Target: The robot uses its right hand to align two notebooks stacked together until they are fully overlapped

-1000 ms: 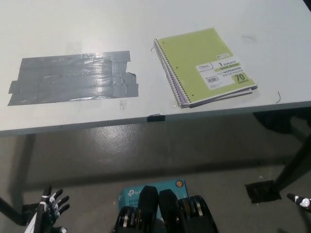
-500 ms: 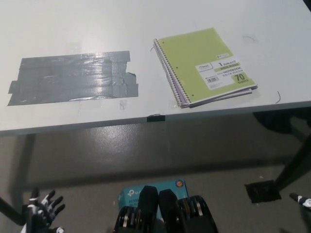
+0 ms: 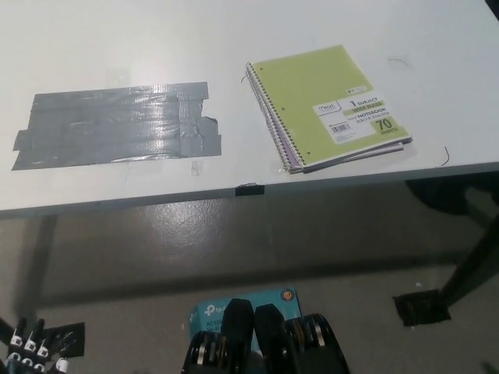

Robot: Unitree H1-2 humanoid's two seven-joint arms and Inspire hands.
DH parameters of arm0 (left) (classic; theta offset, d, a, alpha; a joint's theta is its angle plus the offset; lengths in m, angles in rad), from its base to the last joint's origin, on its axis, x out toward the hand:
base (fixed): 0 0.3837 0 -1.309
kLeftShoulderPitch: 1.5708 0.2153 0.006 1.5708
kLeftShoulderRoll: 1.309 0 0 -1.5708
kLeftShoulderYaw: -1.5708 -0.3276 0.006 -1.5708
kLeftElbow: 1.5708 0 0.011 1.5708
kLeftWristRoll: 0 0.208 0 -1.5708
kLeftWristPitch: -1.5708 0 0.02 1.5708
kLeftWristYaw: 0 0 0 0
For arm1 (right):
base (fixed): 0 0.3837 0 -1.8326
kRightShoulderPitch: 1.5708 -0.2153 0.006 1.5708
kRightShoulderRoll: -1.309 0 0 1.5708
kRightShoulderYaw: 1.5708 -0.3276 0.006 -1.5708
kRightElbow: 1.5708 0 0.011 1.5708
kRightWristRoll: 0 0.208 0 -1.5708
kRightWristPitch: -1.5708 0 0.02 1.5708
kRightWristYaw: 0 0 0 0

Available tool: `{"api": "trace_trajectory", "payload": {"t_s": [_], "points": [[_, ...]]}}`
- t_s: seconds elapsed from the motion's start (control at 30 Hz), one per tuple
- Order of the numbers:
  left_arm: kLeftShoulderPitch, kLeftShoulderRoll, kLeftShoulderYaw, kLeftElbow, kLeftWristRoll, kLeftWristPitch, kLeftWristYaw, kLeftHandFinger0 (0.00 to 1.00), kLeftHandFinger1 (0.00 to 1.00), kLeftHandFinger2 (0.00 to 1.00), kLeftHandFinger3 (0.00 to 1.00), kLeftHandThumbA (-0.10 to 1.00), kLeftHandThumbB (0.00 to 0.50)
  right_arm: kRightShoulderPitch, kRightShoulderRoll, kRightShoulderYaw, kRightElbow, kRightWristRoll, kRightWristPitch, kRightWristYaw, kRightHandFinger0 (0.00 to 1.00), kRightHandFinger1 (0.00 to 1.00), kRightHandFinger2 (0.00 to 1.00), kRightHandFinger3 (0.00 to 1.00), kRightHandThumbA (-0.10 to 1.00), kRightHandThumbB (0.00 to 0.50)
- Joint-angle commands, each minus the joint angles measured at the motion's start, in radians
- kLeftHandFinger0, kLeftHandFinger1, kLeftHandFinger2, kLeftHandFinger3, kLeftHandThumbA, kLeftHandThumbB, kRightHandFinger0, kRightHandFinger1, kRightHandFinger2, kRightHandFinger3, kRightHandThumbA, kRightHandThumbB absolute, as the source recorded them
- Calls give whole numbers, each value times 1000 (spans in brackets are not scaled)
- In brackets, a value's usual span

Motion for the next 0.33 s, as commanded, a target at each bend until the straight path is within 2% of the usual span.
{"api": "trace_trajectory", "payload": {"t_s": [0.0, 0.03, 0.07, 0.17, 0.23, 0.3], "points": [[19, 20, -37, -18, 2, 0, 5, 851, 1000, 1000, 1000, 1000, 359, -14, 4, -10, -25, 72, 38, -25, 939, 1000, 1000, 1000, 1000, 316], [28, 33, -61, -15, 19, -5, -11, 855, 1000, 1000, 1000, 1000, 369, -10, -2, 3, -24, 57, 35, -22, 902, 1000, 1000, 1000, 1000, 343], [40, 50, -90, -13, 35, -10, -30, 858, 1000, 1000, 1000, 1000, 371, -5, -10, 20, -24, 39, 34, -21, 890, 1000, 1000, 1000, 1000, 345], [65, 97, -161, -10, 62, -21, -56, 817, 995, 1000, 1000, 1000, 379, 0, -18, 40, -24, 36, 27, -14, 885, 1000, 1000, 1000, 1000, 325], [82, 131, -206, -16, 66, -12, -71, 847, 1000, 1000, 1000, 1000, 378, 7, -20, 54, -39, 32, 28, -11, 906, 1000, 1000, 1000, 1000, 312], [89, 153, -232, -20, 59, 5, -77, 914, 1000, 1000, 1000, 1000, 376, 9, -24, 63, -41, 28, 29, -13, 900, 1000, 1000, 1000, 1000, 321]]}}
